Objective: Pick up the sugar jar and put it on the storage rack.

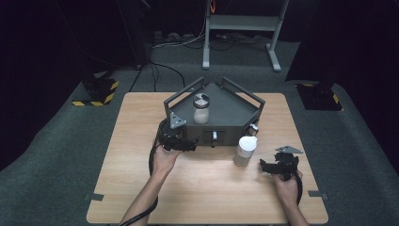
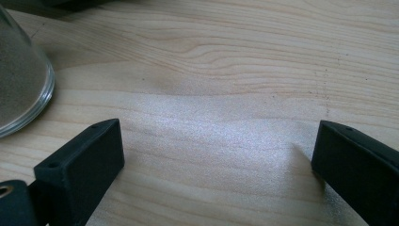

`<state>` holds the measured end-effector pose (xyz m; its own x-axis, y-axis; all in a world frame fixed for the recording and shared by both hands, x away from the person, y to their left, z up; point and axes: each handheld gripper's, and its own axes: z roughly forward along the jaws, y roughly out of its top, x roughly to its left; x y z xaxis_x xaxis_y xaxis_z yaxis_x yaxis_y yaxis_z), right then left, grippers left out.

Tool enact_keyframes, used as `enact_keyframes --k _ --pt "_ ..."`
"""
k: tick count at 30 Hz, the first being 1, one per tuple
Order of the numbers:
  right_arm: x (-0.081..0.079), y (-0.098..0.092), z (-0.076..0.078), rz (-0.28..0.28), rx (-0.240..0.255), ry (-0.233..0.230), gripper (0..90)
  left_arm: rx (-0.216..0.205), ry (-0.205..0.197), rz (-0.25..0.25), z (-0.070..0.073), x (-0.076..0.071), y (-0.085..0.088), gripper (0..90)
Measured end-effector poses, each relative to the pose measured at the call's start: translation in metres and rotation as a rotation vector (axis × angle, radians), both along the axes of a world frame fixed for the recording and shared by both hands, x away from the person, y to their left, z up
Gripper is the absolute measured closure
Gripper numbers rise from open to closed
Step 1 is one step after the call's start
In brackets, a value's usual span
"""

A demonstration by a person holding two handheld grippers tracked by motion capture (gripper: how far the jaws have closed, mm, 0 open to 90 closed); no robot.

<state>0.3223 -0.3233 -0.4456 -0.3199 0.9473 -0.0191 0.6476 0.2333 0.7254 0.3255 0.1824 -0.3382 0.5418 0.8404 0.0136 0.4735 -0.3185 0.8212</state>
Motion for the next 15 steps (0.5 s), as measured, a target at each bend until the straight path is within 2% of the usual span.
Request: enact_keyframes --k 2,5,9,11,14,15 --pt "0.000 0.000 0.000 0.000 0.000 0.000 2.4 0.006 0.012 0.010 -0.006 -0.003 0.003 3.5" --pt "0.000 0.000 0.000 0.000 0.000 0.000 2.4 -0.015 0.032 0.022 -0.017 -0.007 0.011 3.5" --pt "0.000 0.000 0.000 0.000 0.000 0.000 2.4 -0.009 0.047 0.021 -0.025 -0.009 0.012 3.5" --pt "0.000 0.000 0.000 0.000 0.000 0.000 2.4 0.002 0.055 0.017 -0.031 -0.011 0.012 3.4" --pt "0.000 0.000 0.000 0.000 0.000 0.000 2.4 0.052 0.068 -0.009 -0.042 -0.013 0.005 3.2" --pt "0.000 0.000 0.000 0.000 0.000 0.000 2.4 0.052 0.068 -0.009 -0.042 -0.013 0.005 3.1"
